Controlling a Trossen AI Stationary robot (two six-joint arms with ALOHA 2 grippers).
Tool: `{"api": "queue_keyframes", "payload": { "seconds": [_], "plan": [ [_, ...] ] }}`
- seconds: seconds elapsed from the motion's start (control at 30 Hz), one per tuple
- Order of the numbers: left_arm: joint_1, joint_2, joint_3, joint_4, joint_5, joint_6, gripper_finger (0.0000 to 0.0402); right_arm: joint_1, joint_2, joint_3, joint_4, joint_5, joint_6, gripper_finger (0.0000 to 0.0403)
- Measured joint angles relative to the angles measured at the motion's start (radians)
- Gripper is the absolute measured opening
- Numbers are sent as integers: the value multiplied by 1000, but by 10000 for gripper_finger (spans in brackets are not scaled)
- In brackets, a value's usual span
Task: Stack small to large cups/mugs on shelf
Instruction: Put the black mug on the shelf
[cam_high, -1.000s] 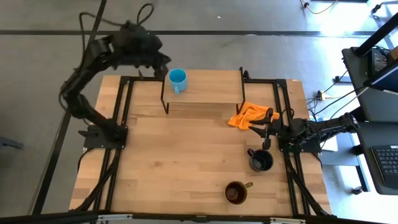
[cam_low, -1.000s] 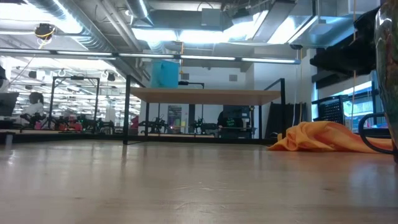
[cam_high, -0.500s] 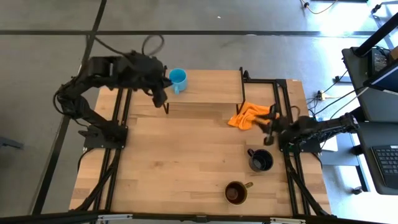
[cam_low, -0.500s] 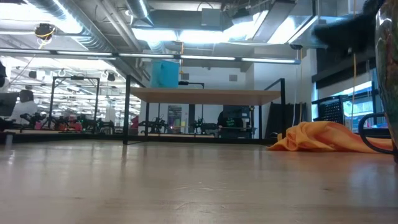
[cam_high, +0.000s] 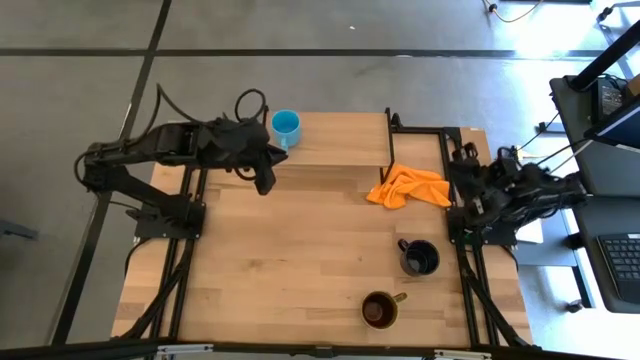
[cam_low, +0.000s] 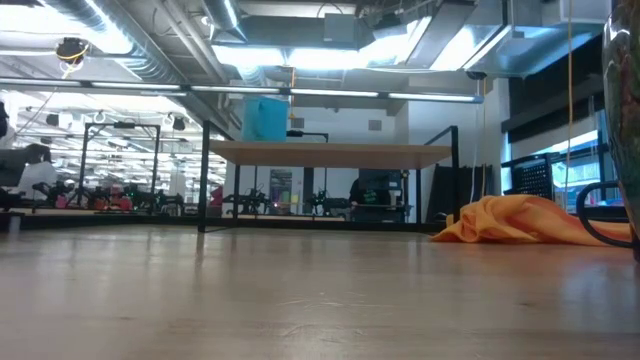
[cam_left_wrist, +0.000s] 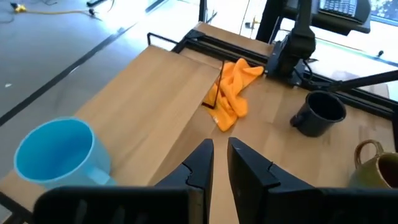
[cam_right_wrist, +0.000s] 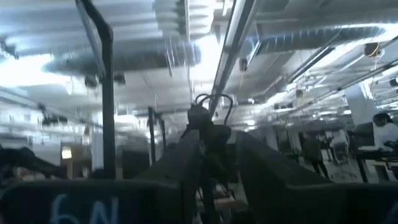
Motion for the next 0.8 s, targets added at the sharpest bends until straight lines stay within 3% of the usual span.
{"api": "queue_keyframes", "payload": {
  "seconds": [0.33, 0.53, 0.8],
  "plan": [
    [7, -52, -52, 16, 2, -14, 41, 0, 331, 468, -578, -1, -37, 108],
    [7, -54, -52, 16, 2, -36, 41, 0, 444, 602, -563, 0, 146, 108],
    [6, -54, -52, 16, 2, -59, 41, 0, 536, 704, -505, 0, 151, 108]
  ]
}}
